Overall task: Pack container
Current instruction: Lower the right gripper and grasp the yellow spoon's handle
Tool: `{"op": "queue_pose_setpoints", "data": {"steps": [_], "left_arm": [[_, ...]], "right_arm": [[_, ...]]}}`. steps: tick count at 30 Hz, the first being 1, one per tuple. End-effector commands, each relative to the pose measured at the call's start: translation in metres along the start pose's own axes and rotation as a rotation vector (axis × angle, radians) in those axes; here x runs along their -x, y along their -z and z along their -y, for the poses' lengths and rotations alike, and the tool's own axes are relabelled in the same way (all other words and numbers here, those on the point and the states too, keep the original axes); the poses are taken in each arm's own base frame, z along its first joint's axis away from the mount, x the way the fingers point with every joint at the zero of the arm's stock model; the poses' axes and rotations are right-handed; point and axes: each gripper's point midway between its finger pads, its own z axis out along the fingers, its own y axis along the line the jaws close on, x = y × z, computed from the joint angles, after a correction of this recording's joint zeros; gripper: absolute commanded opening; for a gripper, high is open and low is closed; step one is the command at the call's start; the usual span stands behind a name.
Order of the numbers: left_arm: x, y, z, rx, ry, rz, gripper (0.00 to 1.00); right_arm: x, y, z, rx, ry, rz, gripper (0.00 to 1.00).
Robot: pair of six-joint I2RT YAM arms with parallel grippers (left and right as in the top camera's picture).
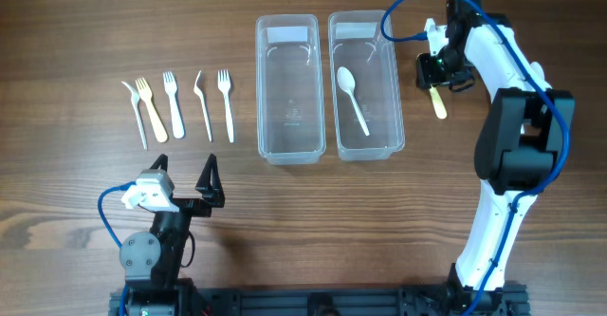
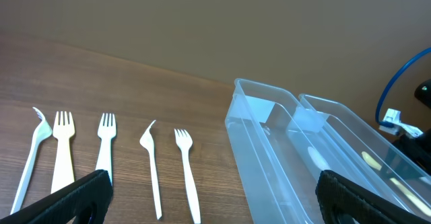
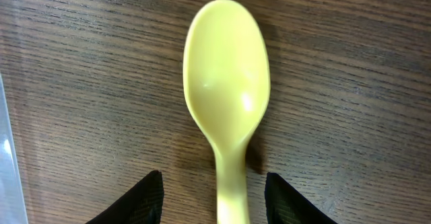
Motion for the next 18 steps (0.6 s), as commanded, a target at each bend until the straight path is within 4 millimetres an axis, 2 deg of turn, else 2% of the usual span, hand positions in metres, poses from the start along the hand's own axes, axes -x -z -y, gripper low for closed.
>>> {"op": "queue_pose_setpoints", "data": {"steps": [1, 7, 18], "left_arm": [[-0.0014, 0.0000, 0.0001, -0.007, 0.008, 0.000, 1.00], [-0.0014, 0.0000, 0.0001, -0.007, 0.008, 0.000, 1.00], [-0.0014, 0.0000, 0.0001, -0.007, 0.008, 0.000, 1.00]], "right_arm": [[-0.0049, -0.0122, -0.0012, 0.006, 0.008, -0.026, 0.48], [-0.0054, -0.0120, 0.0073, -0.042, 0.046, -0.032, 0.49], [-0.0050, -0.0121, 0.0053, -0.031, 0.045, -0.030, 0.49]]}}
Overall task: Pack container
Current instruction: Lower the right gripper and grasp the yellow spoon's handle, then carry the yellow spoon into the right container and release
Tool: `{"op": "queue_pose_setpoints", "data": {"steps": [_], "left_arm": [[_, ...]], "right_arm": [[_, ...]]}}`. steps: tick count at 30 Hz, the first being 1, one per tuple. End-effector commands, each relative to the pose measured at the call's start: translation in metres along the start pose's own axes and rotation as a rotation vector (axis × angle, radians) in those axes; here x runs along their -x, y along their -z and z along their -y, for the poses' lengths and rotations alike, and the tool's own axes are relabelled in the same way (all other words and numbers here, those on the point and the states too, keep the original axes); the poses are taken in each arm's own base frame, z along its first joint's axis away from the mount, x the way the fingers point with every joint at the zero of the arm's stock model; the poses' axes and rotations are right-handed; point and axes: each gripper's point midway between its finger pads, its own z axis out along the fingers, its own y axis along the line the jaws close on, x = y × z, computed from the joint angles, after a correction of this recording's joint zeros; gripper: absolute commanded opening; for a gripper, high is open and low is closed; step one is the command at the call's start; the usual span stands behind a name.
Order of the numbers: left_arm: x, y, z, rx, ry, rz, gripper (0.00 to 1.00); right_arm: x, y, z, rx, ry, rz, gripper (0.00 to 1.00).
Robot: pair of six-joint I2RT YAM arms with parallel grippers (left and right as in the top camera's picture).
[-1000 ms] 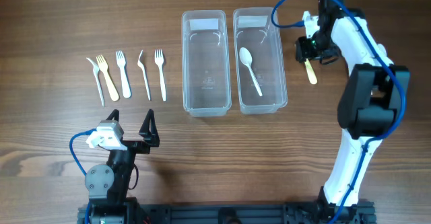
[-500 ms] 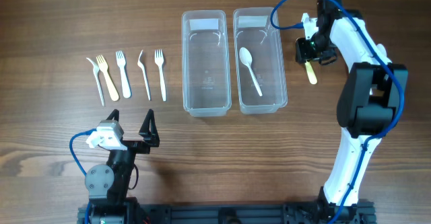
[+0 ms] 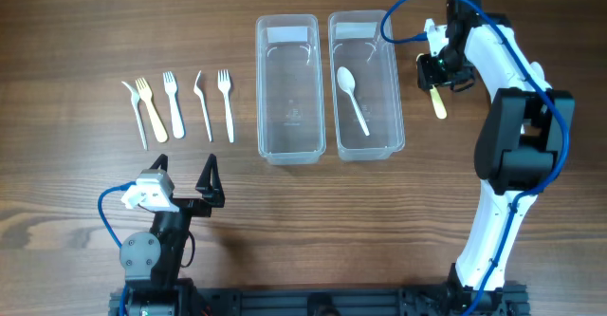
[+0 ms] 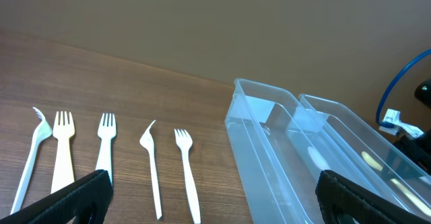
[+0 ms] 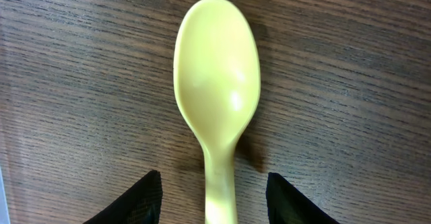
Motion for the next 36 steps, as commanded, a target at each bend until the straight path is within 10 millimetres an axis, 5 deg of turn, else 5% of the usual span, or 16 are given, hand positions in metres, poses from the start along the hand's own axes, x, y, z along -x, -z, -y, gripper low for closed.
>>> {"op": "queue_pose_setpoints", "data": {"steps": [1, 26, 33, 36], "left_arm": [[-0.001, 0.000, 0.000, -0.007, 0.008, 0.000, 1.00], [-0.001, 0.000, 0.000, -0.007, 0.008, 0.000, 1.00], [-0.001, 0.000, 0.000, -0.007, 0.008, 0.000, 1.00], [-0.001, 0.000, 0.000, -0.007, 0.008, 0.000, 1.00]], "right_arm": [[-0.004, -0.012, -0.001, 0.000, 0.007, -0.024, 0.49], [-0.008, -0.023, -0.002, 0.009, -0.015, -0.043, 0.49], [-0.011, -0.023, -0.002, 0.011, -0.024, -0.056, 0.06], [-0.012, -0.020, -0.003, 0.013, -0.033, -0.063, 0.04]]}}
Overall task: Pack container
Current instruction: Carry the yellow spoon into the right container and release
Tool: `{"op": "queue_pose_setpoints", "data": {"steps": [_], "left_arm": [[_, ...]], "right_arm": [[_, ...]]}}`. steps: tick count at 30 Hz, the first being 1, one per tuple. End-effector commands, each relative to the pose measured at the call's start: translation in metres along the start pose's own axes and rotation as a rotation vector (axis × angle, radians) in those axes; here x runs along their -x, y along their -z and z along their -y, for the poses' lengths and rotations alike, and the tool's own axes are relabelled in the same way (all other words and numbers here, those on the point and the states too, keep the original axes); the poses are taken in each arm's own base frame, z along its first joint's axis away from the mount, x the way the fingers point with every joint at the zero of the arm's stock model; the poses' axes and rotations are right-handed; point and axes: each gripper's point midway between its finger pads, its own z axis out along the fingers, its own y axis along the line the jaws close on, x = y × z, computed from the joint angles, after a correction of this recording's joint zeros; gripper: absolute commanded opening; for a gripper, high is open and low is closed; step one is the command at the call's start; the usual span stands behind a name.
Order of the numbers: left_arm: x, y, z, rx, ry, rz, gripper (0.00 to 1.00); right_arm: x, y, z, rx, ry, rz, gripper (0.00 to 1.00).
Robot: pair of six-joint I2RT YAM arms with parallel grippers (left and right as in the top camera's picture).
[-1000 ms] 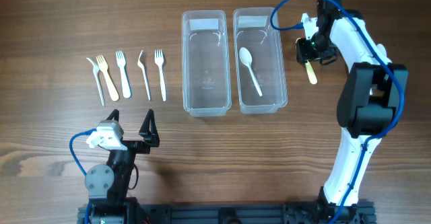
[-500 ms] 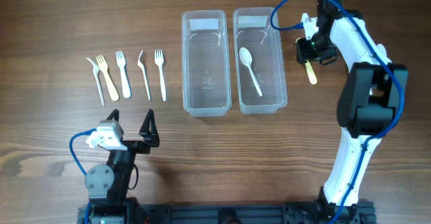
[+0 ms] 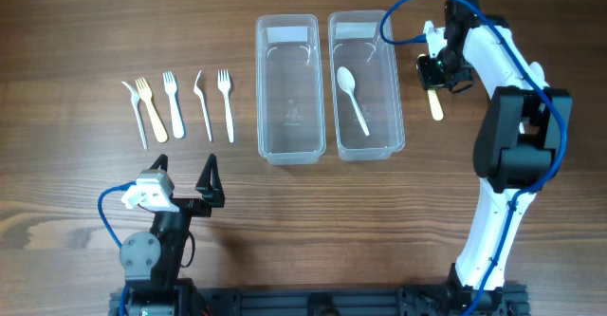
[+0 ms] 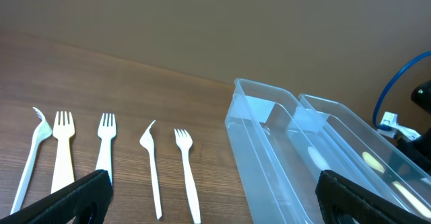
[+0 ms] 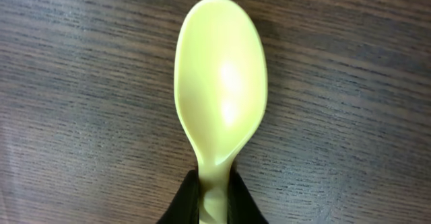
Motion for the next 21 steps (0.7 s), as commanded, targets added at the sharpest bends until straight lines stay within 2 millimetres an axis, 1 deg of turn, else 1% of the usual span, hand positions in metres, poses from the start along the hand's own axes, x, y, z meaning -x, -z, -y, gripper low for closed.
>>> {"op": "queue_pose_setpoints", "data": {"steps": [1, 4, 5, 8, 10, 11, 13, 14, 15, 17, 18, 19, 21], "left_arm": [[-0.001, 0.000, 0.000, -0.007, 0.008, 0.000, 1.00], [-0.001, 0.000, 0.000, -0.007, 0.008, 0.000, 1.00], [-0.001, 0.000, 0.000, -0.007, 0.008, 0.000, 1.00], [-0.001, 0.000, 0.000, -0.007, 0.008, 0.000, 1.00], [-0.001, 0.000, 0.000, -0.007, 0.008, 0.000, 1.00], [-0.001, 0.000, 0.000, -0.007, 0.008, 0.000, 1.00], [-0.001, 0.000, 0.000, -0.007, 0.008, 0.000, 1.00], [-0.001, 0.000, 0.000, -0.007, 0.008, 0.000, 1.00], [-0.001, 0.000, 0.000, -0.007, 0.008, 0.000, 1.00], [-0.001, 0.000, 0.000, -0.007, 0.008, 0.000, 1.00], [-0.001, 0.000, 0.000, -0.007, 0.008, 0.000, 1.00], [-0.001, 0.000, 0.000, -0.007, 0.008, 0.000, 1.00], [-0.001, 0.000, 0.000, -0.007, 0.008, 0.000, 1.00]], "right_arm": [[-0.008, -0.011, -0.002, 0.008, -0.017, -0.046, 0.04], [0.002, 0.002, 0.000, 0.003, -0.015, -0.023, 0.04], [0.007, 0.009, 0.000, -0.001, -0.015, -0.004, 0.04], [0.025, 0.039, 0.003, -0.018, -0.012, 0.075, 0.04], [0.039, 0.068, 0.005, -0.032, -0.009, 0.142, 0.04], [0.045, 0.086, 0.004, -0.039, -0.006, 0.175, 0.04], [0.055, 0.124, -0.001, -0.052, 0.007, 0.248, 0.04], [0.058, 0.138, -0.003, -0.057, 0.012, 0.279, 0.04], [0.060, 0.157, -0.007, -0.063, 0.018, 0.317, 0.04], [0.060, 0.186, -0.017, -0.062, 0.007, 0.375, 0.04], [0.059, 0.204, -0.024, -0.053, -0.003, 0.407, 0.04], [0.057, 0.226, -0.043, -0.011, 0.002, 0.453, 0.04], [0.056, 0.242, -0.063, 0.041, 0.026, 0.488, 0.04]]}}
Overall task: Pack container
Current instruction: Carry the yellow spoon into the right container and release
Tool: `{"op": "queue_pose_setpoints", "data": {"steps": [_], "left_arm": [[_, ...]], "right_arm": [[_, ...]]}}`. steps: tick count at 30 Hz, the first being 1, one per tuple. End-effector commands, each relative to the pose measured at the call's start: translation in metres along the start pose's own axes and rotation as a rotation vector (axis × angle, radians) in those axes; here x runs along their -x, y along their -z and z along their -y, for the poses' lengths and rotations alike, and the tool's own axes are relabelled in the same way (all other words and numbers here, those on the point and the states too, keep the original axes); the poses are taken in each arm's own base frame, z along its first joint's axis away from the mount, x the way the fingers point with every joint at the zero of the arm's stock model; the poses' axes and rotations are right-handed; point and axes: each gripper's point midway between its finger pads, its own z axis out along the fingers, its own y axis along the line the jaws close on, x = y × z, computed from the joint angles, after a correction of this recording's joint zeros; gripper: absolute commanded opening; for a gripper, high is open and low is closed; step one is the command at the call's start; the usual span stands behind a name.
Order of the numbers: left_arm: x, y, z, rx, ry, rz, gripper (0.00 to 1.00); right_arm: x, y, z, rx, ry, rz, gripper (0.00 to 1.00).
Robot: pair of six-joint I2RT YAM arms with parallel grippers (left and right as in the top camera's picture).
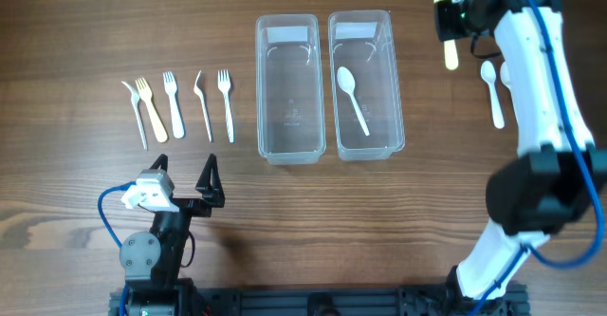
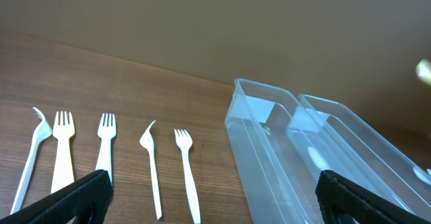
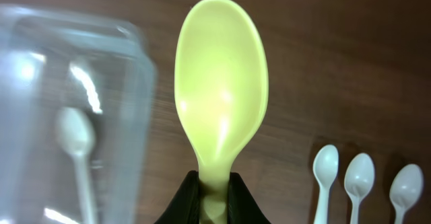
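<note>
My right gripper (image 3: 213, 198) is shut on the handle of a yellow spoon (image 3: 221, 83) and holds it well above the table, to the right of the two clear containers. In the overhead view the yellow spoon (image 1: 450, 54) hangs beside the right container (image 1: 399, 88), which holds a white spoon (image 1: 353, 96). The left container (image 1: 260, 88) has nothing in it. Several forks (image 1: 174, 104) lie in a row to its left. My left gripper (image 1: 182, 198) rests open near the front left, nothing between its fingers.
White spoons (image 3: 357, 181) lie side by side on the wood right of the containers; one white spoon (image 1: 492, 92) shows beside my right arm in the overhead view. The left wrist view shows the forks (image 2: 184, 173) and both containers (image 2: 269, 157) ahead.
My right gripper, which was shut on the yellow spoon low at the table, now holds it high above the wood. White spoons show beneath it. The left arm is unchanged.
My right gripper stood open astride the handle of the yellow spoon lying right of the containers, and stayed so at the second moment. Then it was shut on the handle. Now the spoon is off the table. The left arm stayed still throughout.
</note>
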Motion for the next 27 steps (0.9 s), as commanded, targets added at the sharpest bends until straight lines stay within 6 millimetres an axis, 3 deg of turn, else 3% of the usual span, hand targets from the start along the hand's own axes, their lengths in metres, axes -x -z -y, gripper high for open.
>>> {"op": "queue_pose_setpoints", "data": {"steps": [1, 4, 9, 13, 18, 22, 27], "left_arm": [[-0.001, 0.000, 0.000, -0.007, 0.008, 0.000, 1.00], [-0.001, 0.000, 0.000, -0.007, 0.008, 0.000, 1.00], [-0.001, 0.000, 0.000, -0.007, 0.008, 0.000, 1.00], [-0.001, 0.000, 0.000, -0.007, 0.008, 0.000, 1.00], [-0.001, 0.000, 0.000, -0.007, 0.008, 0.000, 1.00], [-0.001, 0.000, 0.000, -0.007, 0.008, 0.000, 1.00], [-0.001, 0.000, 0.000, -0.007, 0.008, 0.000, 1.00]], "right_arm": [[0.021, 0.043, -0.045, 0.105, -0.026, 0.103, 0.04], [0.018, 0.044, -0.072, 0.140, -0.026, 0.084, 0.04], [0.008, 0.021, -0.112, 0.190, -0.031, 0.015, 0.04], [-0.013, -0.018, -0.135, 0.208, -0.021, -0.089, 0.04], [-0.035, -0.060, -0.145, 0.219, -0.022, -0.196, 0.04], [-0.050, -0.085, -0.147, 0.213, -0.042, -0.265, 0.15], [-0.056, -0.090, -0.152, 0.242, -0.047, -0.291, 0.43]]}}
